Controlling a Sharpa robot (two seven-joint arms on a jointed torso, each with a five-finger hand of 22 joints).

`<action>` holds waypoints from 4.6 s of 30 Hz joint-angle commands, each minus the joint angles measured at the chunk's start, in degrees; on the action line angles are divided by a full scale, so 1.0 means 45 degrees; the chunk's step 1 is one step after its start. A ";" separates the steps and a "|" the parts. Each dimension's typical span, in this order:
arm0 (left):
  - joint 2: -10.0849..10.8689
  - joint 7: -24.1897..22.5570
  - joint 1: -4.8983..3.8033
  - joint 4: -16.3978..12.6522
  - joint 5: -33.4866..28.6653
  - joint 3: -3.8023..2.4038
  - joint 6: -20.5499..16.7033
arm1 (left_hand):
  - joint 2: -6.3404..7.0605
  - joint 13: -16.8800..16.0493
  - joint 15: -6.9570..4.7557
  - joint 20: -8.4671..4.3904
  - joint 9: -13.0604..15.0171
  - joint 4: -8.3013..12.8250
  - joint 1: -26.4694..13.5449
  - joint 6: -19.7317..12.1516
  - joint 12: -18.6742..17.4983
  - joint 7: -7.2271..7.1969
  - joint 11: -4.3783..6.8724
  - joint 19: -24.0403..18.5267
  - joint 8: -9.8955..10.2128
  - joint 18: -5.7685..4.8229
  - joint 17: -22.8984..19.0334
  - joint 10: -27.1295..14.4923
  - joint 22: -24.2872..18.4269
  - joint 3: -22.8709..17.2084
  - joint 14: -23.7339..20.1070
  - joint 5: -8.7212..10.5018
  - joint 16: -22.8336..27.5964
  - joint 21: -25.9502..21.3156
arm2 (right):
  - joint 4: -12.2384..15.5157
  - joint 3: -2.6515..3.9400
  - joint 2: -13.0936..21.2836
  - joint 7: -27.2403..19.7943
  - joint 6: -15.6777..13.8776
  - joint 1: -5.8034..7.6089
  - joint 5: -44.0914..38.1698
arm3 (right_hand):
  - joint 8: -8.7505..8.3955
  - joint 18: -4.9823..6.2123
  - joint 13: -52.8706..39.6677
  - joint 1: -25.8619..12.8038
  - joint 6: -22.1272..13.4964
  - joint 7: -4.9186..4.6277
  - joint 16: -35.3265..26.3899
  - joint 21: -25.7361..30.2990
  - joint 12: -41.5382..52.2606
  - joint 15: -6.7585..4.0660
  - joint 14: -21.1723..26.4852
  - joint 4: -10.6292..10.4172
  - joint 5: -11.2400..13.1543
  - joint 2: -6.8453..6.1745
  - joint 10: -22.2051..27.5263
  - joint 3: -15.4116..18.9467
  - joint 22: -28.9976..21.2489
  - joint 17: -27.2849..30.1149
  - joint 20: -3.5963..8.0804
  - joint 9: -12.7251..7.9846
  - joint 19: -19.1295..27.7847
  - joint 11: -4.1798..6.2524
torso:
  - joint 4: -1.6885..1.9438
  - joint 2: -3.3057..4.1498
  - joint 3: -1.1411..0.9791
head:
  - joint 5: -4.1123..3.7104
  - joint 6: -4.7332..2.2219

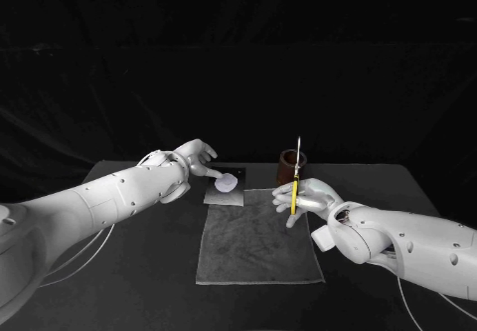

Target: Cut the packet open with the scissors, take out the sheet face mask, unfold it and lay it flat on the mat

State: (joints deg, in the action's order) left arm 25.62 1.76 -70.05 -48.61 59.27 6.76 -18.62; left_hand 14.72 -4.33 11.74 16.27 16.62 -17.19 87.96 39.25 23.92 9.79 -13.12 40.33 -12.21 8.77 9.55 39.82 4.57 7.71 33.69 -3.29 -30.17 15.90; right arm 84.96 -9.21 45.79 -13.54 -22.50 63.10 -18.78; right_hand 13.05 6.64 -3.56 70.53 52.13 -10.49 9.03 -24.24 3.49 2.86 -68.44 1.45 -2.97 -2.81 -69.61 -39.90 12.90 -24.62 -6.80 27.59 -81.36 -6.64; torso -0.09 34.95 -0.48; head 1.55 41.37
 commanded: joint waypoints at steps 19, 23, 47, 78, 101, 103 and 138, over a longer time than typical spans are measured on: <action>-0.2736 0.3574 0.0162 0.3464 0.1104 0.0016 0.2962 | 0.0699 0.0076 0.0895 0.0085 0.0088 -0.0033 -0.1866 -0.3132 -0.0039 -0.1239 0.0267 -0.2526 -0.0671 -0.0848 -0.0769 -0.3498 -0.0381 0.1204 -0.3124 0.0064 0.1976 -0.1711 | 0.0162 0.0019 -0.0023 0.0133 0.0297 0.0018 -0.0020 | 0.0022 0.0740 -0.0018 0.0064 0.0114 -0.0026 0.0043 0.0064 0.0081 -0.0030 -0.0069 0.0058 0.0038 0.0031 -0.0093 0.0005 -0.0019 -0.0027 -0.0039 0.0020 -0.0077 0.0029 | -0.0051 0.0033 -0.0006 | 0.0135 -0.0069; -0.3193 0.4056 0.0289 0.3981 0.1132 0.0011 0.2812 | 0.0713 -0.0077 0.0521 -0.0001 0.0447 -0.0046 -0.2521 -0.2784 0.0409 0.1393 -0.0397 -0.1816 -0.1204 -0.0790 -0.0457 -0.3005 -0.0226 0.1227 -0.1983 0.0059 0.0994 -0.1522 | 0.0177 0.0019 -0.0029 0.0140 0.0277 0.0033 -0.0017 | 0.0025 0.0741 -0.0021 0.0060 0.0127 -0.0019 0.0041 0.0067 0.0087 -0.0032 -0.0070 0.0058 0.0037 0.0050 -0.0115 0.0015 -0.0020 -0.0033 -0.0038 0.0021 -0.0078 0.0035 | -0.0060 0.0045 0.0000 | 0.0133 -0.0070; -0.4503 0.6904 0.0394 0.5452 0.1555 -0.0012 0.3622 | 0.0725 -0.0211 -0.0144 -0.0114 0.0889 -0.0050 -0.5937 -0.2878 0.1136 0.1657 -0.0261 0.1909 -0.2168 0.0248 -0.0028 -0.1903 0.0380 0.1223 0.1513 0.0028 -0.0214 0.0080 | 0.0160 0.0019 -0.0117 0.0176 0.0193 0.0118 -0.0012 | 0.0043 0.0743 -0.0027 0.0077 0.0179 0.0010 0.0023 0.0081 0.0104 -0.0042 -0.0049 0.0106 0.0034 0.0075 -0.0192 0.0051 -0.0025 -0.0048 -0.0031 0.0026 -0.0074 0.0062 | -0.0226 0.0109 -0.0118 | 0.0098 -0.0019; -0.5074 0.7809 0.0783 0.5930 0.2397 0.0534 0.6874 | 0.0570 -0.0341 -0.0864 -0.0596 0.1397 -0.0044 -0.5501 -0.1213 0.1937 0.1204 0.0365 0.3677 -0.3757 0.0435 0.0338 0.0667 0.0571 0.1044 0.4402 0.0003 -0.0675 0.0788 | 0.0130 0.0019 -0.0271 0.0220 0.0270 0.0219 -0.0027 | 0.0042 0.0745 -0.0026 0.0094 0.0193 0.0020 0.0006 0.0092 0.0102 -0.0048 -0.0029 0.0165 0.0033 0.0054 -0.0226 0.0085 -0.0030 -0.0058 -0.0026 0.0024 -0.0068 0.0074 | -0.0365 0.0166 -0.0193 | 0.0072 0.0172; -0.4996 0.5414 0.1344 0.5863 0.2444 0.0974 0.4514 | -0.2499 -0.0646 -0.2520 -0.2127 0.1405 0.0156 -0.1500 0.2439 0.1008 -0.0541 0.2099 0.5135 -0.4679 0.0309 0.3388 0.5655 0.2396 -0.0781 0.7617 0.0110 -0.3074 0.3804 | 0.0135 0.0019 -0.0255 0.0207 0.0279 0.0223 -0.0035 | 0.0049 0.0745 -0.0027 0.0111 0.0217 0.0031 -0.0003 0.0104 0.0106 -0.0052 -0.0021 0.0194 0.0032 0.0077 -0.0261 0.0093 -0.0034 -0.0066 -0.0023 0.0025 -0.0060 0.0083 | -0.0314 0.0152 -0.0197 | -0.0011 0.0262; -0.4939 0.5101 0.1351 0.5797 0.2226 0.0979 0.4309 | -0.2791 -0.0516 -0.2552 -0.2130 0.1288 0.0349 -0.0520 0.2531 0.0649 -0.0609 0.2159 0.4978 -0.4472 0.0301 0.3501 0.5607 0.2471 -0.1125 0.7506 0.0105 -0.3047 0.3878 | 0.0140 0.0019 -0.0241 0.0203 0.0279 0.0223 -0.0040 | 0.0049 0.0745 -0.0027 0.0111 0.0217 0.0031 -0.0003 0.0104 0.0106 -0.0052 -0.0021 0.0194 0.0032 0.0077 -0.0261 0.0093 -0.0034 -0.0066 -0.0023 0.0025 -0.0060 0.0083 | -0.0316 0.0157 -0.0195 | -0.0019 0.0246; -0.2845 -0.0912 0.1033 0.2988 -0.1907 0.0025 0.0057 | -0.0659 -0.0254 -0.2819 -0.2469 0.0954 0.2993 -0.0281 0.5247 -0.3195 -0.0665 0.2328 0.1000 -0.2014 0.0366 0.6411 0.8572 0.7506 -1.0023 0.7747 0.0116 -0.3110 1.0559 | 0.0024 0.0017 -0.0112 0.0183 0.0332 0.0162 -0.0116 | 0.0054 0.0746 -0.0030 0.0122 0.0240 0.0038 -0.0012 0.0116 0.0114 -0.0055 -0.0015 0.0215 0.0029 0.0108 -0.0304 0.0098 -0.0039 -0.0074 -0.0020 0.0025 -0.0050 0.0092 | -0.0311 0.0168 -0.0191 | 0.0096 0.0100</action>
State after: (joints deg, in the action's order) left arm 12.75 4.08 -65.40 -34.03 54.00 6.97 -22.35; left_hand 12.07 -5.85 -0.37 5.21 19.45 -6.30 86.81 61.39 9.55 8.33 -9.12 45.35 -21.25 9.93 38.26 56.07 38.39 -35.05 69.48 -2.66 -44.31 63.13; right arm 85.07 -9.22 45.26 -12.33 -21.76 63.83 -18.89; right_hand 13.05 6.67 -3.64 70.74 53.02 -10.26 8.81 -24.03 3.71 2.73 -68.34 2.07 -2.97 -2.60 -70.41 -39.43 12.81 -24.89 -6.90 27.62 -81.26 -6.23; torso -1.44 35.69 -1.30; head 1.90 41.90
